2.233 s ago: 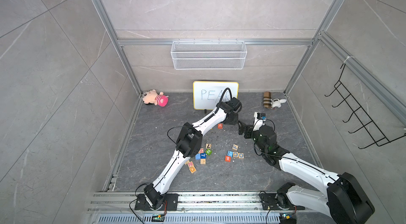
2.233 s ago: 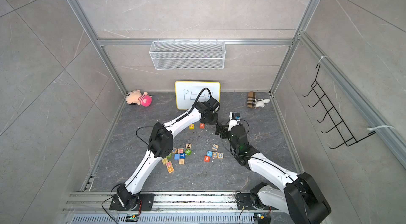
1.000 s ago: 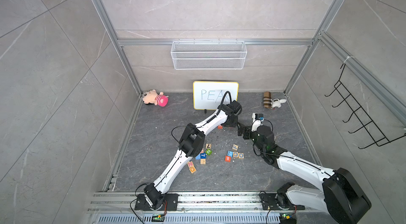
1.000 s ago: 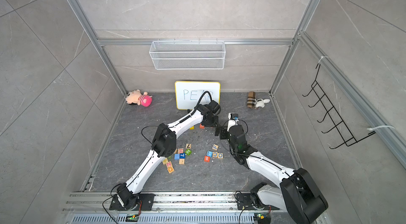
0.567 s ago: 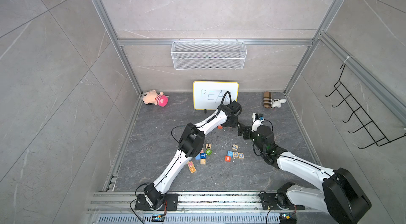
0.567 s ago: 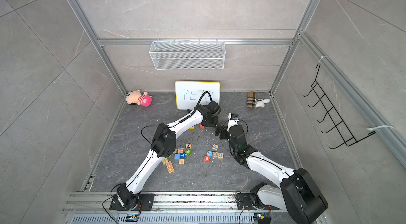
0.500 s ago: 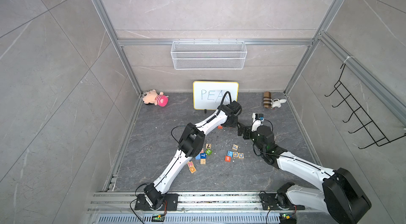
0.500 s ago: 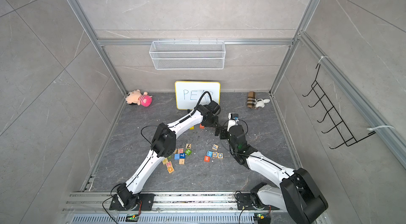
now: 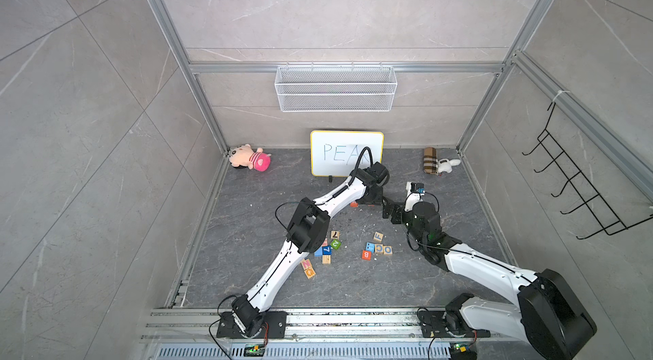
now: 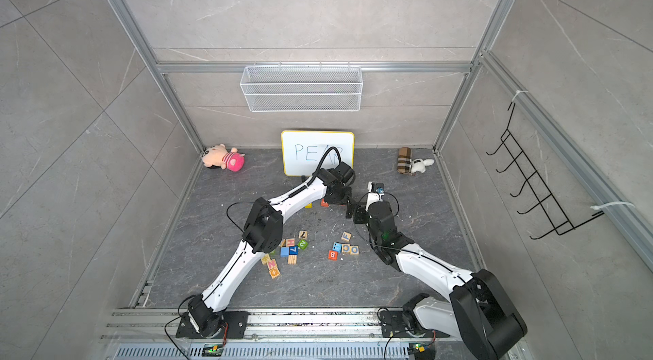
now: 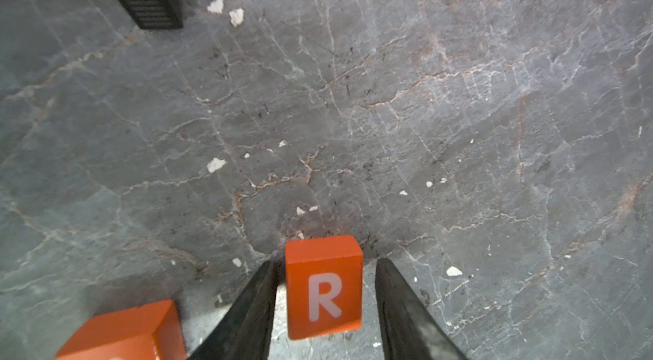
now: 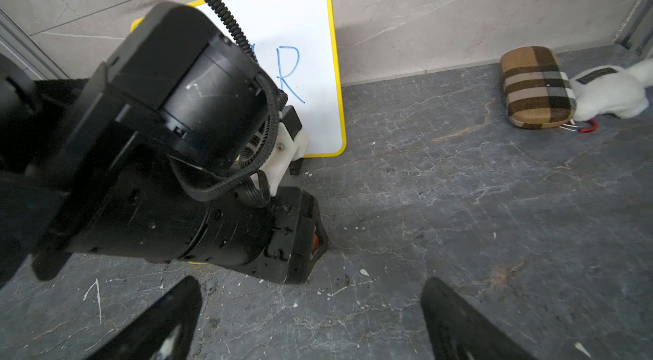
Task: Spell the uppercase word “pear” with letter blocks
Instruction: Place the letter block at the center of the board.
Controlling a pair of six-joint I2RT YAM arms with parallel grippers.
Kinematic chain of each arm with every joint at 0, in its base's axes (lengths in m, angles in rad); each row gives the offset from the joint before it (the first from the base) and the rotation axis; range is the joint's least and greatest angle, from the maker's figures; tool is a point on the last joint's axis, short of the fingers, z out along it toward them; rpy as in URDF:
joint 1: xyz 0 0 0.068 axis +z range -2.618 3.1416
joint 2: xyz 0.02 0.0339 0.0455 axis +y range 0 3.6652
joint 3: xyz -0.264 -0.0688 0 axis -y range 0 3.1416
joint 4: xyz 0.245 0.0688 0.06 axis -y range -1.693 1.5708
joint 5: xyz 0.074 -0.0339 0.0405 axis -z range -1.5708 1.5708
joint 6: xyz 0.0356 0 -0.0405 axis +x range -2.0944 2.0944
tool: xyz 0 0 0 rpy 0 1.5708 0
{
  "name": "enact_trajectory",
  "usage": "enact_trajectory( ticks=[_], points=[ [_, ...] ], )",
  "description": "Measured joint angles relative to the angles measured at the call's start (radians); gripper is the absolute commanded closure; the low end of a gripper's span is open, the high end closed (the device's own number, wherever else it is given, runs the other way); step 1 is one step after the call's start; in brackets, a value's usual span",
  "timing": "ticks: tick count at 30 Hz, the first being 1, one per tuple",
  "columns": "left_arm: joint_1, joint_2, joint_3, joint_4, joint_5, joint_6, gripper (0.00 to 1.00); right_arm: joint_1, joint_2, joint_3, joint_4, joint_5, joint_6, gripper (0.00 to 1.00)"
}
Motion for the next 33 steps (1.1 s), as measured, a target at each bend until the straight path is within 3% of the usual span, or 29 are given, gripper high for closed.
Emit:
enact_trajectory(
  ticks=[16, 23, 33],
  points=[
    [0.000, -0.069, -0.057, -0.006, -0.002, 0.003, 0.50, -0.029, -0.001, 0.000, -0.004, -0.003, -0.005, 0.01],
    [0.000, -0.165, -0.101, 0.021, -0.010, 0.019, 0.50, -0.163, 0.119, 0.060, -0.031, -0.213, 0.017, 0.01],
    [0.000, -0.275, -0.182, 0.058, -0.030, 0.051, 0.49, -0.220, 0.242, 0.151, -0.062, -0.452, 0.042, 0.01]
  ],
)
